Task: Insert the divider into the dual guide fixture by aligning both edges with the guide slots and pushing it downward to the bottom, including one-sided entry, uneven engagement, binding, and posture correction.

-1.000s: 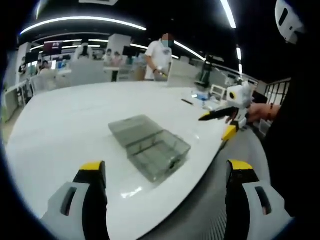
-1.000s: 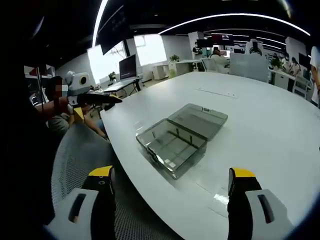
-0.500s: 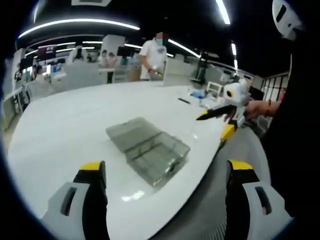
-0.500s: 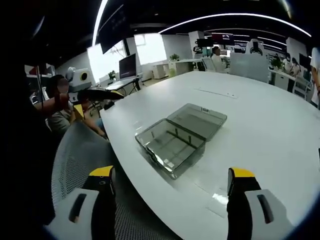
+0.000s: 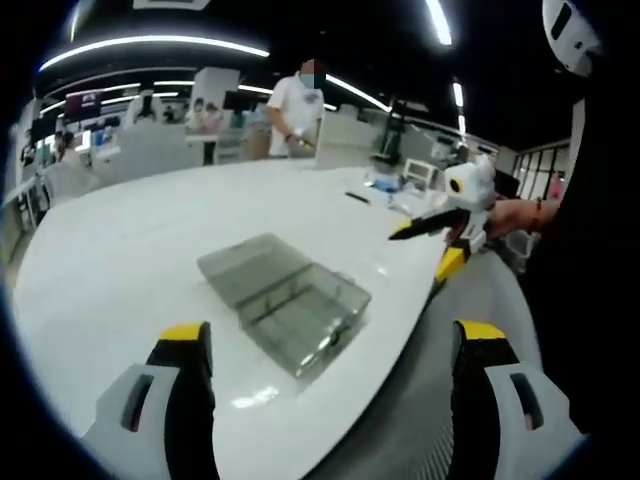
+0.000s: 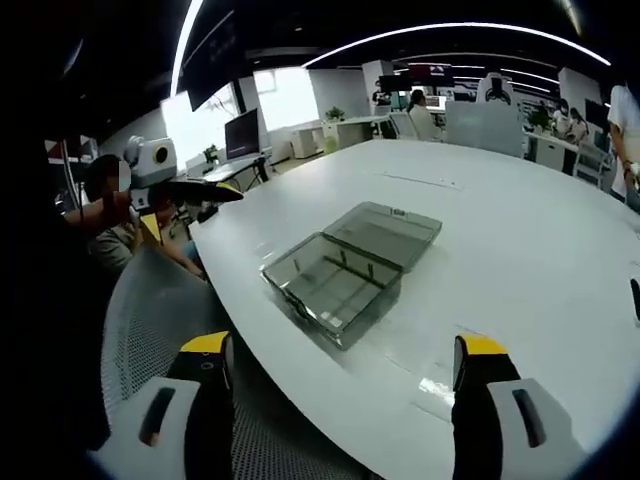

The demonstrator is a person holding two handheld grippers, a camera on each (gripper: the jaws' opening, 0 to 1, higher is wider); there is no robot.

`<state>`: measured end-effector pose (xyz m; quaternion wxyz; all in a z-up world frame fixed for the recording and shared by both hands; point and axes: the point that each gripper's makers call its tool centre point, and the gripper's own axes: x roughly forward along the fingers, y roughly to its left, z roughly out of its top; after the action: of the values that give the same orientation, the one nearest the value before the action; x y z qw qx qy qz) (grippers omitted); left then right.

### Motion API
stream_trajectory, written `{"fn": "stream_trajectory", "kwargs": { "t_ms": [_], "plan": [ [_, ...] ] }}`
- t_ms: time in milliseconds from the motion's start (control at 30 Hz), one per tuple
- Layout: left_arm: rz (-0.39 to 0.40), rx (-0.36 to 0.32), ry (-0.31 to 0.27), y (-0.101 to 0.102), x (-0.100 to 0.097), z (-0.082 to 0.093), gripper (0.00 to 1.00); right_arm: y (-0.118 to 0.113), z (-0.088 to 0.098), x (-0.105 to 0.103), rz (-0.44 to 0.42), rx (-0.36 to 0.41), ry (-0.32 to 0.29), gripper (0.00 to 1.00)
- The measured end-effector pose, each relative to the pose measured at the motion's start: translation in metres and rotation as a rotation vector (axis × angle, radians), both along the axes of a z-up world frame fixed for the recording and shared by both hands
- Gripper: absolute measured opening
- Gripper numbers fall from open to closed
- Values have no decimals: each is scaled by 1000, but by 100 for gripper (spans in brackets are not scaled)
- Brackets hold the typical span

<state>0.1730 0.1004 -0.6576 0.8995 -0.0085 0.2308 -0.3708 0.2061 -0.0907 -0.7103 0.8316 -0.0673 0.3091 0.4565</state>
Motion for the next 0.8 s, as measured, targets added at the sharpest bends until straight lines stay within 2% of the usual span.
{"fn": "stream_trajectory", "kwargs": {
  "t_ms": [167,400,800],
  "plan": [
    [-14,-6,3,-2,2,-3,99,-1,1,5,-16,-8,-11,88],
    [-23,-19,2,-7,7,-5,99,-4,-5,1,-12,-25,16,87],
    [-65,-19,8,-16,7,-8,99,-15,-15,1,-59,-55,50,81]
  ]
}}
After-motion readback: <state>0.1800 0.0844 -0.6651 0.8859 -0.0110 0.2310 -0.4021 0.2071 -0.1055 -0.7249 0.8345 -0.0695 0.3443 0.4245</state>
